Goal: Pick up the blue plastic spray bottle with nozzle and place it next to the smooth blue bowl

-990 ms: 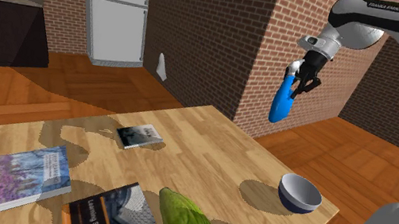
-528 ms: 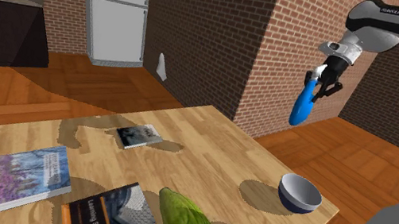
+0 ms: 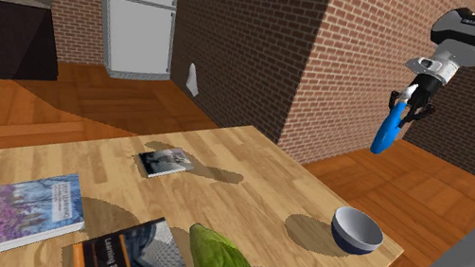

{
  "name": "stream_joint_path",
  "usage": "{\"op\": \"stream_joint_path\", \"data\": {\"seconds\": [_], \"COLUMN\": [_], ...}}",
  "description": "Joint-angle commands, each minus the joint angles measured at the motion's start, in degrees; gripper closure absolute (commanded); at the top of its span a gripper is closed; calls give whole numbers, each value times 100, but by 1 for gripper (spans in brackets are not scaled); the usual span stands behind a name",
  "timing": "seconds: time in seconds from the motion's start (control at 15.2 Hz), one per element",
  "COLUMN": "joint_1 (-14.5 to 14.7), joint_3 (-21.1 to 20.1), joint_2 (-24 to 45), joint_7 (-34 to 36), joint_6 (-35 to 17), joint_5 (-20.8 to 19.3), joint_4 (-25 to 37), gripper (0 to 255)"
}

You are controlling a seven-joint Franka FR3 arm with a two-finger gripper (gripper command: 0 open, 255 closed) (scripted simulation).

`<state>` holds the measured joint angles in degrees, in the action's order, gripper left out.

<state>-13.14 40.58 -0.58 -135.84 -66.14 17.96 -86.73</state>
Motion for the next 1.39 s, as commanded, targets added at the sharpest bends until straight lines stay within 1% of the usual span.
{"op": "stream_joint_path", "data": {"seconds": [0.0,0.2,0.73,1.32], "joint_1": [-194,-617,-440,-344], "joint_3": [201,476,398,352], "joint_2": [325,892,581,413], "joint_7": [-373,-984,-1011,-1098], "joint_6": [226,567,-169,-904], "joint_5": [93,284,34,-104], "joint_4": [358,932,-5,-857], "gripper": [255,255,255,255]}}
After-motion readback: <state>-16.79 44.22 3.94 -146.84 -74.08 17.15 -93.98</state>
